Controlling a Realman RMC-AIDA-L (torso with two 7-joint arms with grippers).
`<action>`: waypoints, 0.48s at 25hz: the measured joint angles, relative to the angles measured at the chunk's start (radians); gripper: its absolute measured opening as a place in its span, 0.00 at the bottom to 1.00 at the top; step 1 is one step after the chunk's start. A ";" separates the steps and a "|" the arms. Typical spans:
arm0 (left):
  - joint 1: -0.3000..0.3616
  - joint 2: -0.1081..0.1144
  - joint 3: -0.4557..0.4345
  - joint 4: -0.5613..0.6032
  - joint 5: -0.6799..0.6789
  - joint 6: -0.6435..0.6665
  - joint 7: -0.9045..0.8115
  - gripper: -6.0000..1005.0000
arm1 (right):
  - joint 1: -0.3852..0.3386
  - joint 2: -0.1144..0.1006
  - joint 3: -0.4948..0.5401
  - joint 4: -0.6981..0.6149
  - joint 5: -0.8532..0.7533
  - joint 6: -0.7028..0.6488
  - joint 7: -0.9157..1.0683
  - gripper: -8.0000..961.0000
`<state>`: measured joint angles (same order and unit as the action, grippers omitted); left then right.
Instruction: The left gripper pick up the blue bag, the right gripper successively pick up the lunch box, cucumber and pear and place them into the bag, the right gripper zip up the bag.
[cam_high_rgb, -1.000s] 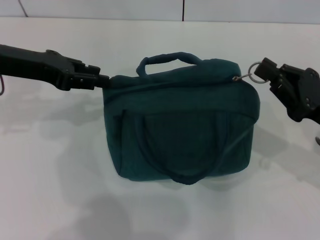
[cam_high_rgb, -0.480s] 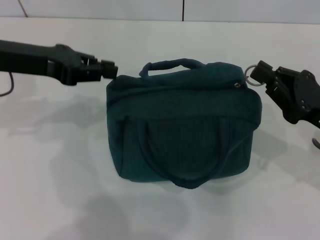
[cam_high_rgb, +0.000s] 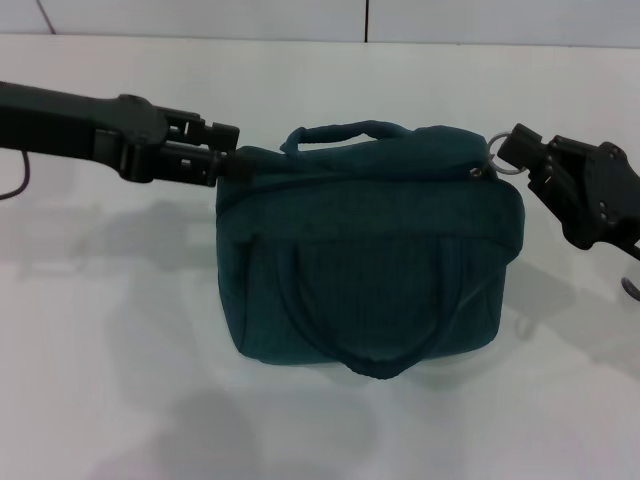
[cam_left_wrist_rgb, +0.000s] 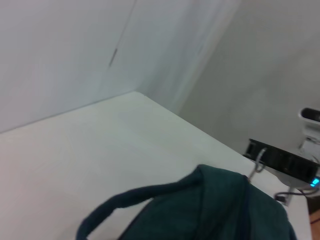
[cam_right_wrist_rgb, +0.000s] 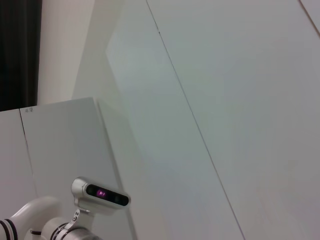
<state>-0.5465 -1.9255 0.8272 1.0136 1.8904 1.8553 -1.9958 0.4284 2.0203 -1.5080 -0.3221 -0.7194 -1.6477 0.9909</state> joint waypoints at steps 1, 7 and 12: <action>0.002 0.000 0.000 0.000 0.000 0.010 0.000 0.48 | 0.000 0.000 0.000 0.000 0.000 0.000 0.000 0.02; 0.060 -0.027 -0.002 0.002 -0.012 0.052 0.047 0.72 | 0.001 0.000 0.003 0.000 0.000 0.002 0.000 0.02; 0.165 -0.103 -0.013 0.004 -0.067 0.047 0.235 0.84 | 0.001 0.000 0.007 0.000 0.002 0.003 -0.001 0.02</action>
<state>-0.3816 -2.0289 0.8143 1.0175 1.8235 1.9028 -1.7604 0.4293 2.0202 -1.5008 -0.3222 -0.7170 -1.6446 0.9903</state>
